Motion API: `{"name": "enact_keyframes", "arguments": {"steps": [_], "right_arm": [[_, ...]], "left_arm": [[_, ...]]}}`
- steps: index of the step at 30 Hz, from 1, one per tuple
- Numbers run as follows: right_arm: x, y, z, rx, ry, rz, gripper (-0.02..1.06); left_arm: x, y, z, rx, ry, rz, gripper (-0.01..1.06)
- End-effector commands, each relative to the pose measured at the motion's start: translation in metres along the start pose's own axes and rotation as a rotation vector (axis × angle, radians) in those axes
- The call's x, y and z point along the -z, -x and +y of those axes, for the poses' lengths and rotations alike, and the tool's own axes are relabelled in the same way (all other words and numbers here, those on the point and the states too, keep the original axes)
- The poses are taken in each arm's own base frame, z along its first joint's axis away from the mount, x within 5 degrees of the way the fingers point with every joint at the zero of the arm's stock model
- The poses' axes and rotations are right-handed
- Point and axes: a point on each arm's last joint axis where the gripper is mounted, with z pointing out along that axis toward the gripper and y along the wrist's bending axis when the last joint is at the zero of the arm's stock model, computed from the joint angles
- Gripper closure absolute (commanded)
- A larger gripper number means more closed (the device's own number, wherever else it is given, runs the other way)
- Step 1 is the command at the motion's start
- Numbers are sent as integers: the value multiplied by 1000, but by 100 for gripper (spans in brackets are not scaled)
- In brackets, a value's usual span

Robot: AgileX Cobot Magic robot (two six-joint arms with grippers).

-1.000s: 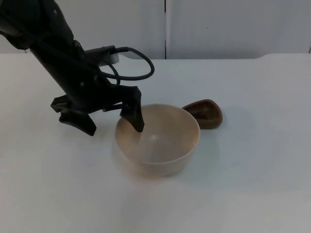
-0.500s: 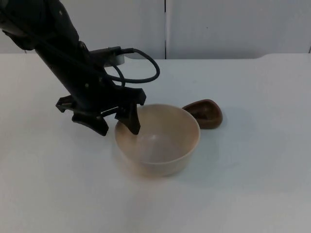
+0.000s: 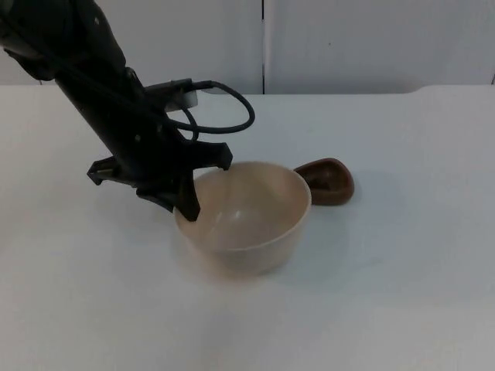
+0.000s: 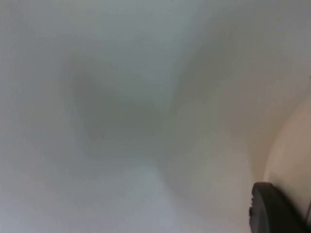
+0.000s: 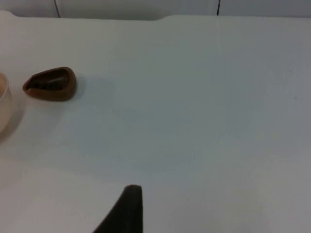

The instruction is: Pick up the bowl with the left hand and pour the coffee beans from the cup into the bowl with the right hand.

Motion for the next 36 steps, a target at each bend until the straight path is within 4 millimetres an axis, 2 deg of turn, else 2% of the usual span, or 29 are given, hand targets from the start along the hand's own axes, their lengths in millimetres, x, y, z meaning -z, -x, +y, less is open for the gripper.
{"name": "enact_keyframes", "arguments": {"steps": [1,7,14,17,19,24,26,31,36], "right_arm": [[0,0,0,-1,-7,-3,-1],[0,0,0,-1,-7,-3,-1],[0,0,0,-1,-7,-3,-1],[0,0,0,-1,-7,-3,-1],[0,0,0,-1,-7,-3,-1],[0,0,0,-1,-7,-3,-1],[0,0,0,-1,-7,-3,-1],[0,0,0,-1,-7,-3,-1],[0,0,0,-1,-7,-3,-1]], "left_arm": [[0,-1,-3,32,-14,18,105],[8,-4,-8,62,-23,47,105],[32,-12,-26,27,9,-34,105],[43,-20,-40,5,13,-53,105],[42,-21,-41,5,17,-49,105],[46,-41,-70,-100,87,-64,105],[46,-46,-76,-119,99,-61,105],[38,-68,-102,-198,97,-48,105],[33,-74,-112,-233,89,-54,105]]}}
